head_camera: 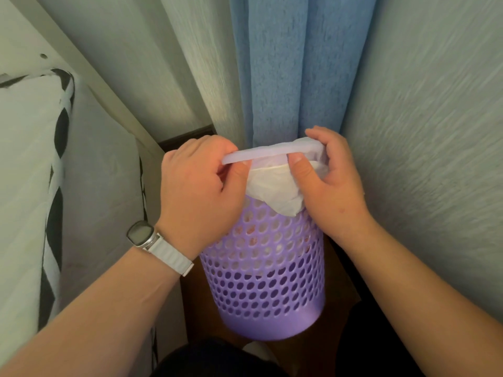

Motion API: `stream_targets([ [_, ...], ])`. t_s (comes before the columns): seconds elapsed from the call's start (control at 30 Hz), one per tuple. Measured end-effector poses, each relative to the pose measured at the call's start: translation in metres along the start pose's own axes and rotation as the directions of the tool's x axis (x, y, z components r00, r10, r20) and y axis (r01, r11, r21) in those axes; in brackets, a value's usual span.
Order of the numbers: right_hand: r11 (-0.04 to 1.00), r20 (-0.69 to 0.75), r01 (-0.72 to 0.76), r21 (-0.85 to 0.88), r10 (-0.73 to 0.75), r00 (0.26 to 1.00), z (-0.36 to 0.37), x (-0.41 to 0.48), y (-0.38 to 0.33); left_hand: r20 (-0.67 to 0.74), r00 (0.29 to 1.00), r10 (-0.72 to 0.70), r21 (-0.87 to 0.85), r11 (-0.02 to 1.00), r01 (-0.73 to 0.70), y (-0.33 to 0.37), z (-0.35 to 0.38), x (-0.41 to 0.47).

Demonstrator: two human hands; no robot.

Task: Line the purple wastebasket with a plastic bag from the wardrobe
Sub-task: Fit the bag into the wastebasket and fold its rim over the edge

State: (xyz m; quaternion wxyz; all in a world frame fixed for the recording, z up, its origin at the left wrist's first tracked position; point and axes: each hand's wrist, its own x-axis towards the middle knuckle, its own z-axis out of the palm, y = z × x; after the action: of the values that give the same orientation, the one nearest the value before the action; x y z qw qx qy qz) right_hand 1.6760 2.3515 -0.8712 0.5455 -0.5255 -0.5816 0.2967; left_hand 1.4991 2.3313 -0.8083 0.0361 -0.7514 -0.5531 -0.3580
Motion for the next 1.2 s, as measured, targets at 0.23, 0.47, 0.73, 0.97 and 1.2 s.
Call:
stream_targets([
  [0.23,0.999,-0.089,0.024,0.039,-0.020,0.996,0.001,-0.001,-0.001,0.037,0.997,0.071,0.080,0.994,-0.073,0.001,-0.005,0.003],
  [0.47,0.992,-0.105,0.081,-0.093,-0.091,0.990,0.014,-0.007,-0.014,0.102,0.984,0.148,0.260,0.951,-0.170,0.016,-0.001,-0.002],
  [0.73,0.992,-0.017,0.098,-0.082,-0.099,0.995,0.004,-0.006,-0.008,0.080,0.996,0.026,0.115,0.993,-0.035,0.000,-0.003,0.003],
  [0.97,1.000,-0.054,0.029,0.010,-0.029,0.998,-0.004,0.002,-0.003,0.022,1.000,0.017,-0.059,0.998,-0.016,-0.001,-0.002,0.004],
  [1.2,0.999,-0.076,0.050,0.002,-0.049,0.996,-0.001,0.000,-0.009,0.037,0.999,-0.013,0.029,1.000,0.012,0.005,-0.006,0.003],
])
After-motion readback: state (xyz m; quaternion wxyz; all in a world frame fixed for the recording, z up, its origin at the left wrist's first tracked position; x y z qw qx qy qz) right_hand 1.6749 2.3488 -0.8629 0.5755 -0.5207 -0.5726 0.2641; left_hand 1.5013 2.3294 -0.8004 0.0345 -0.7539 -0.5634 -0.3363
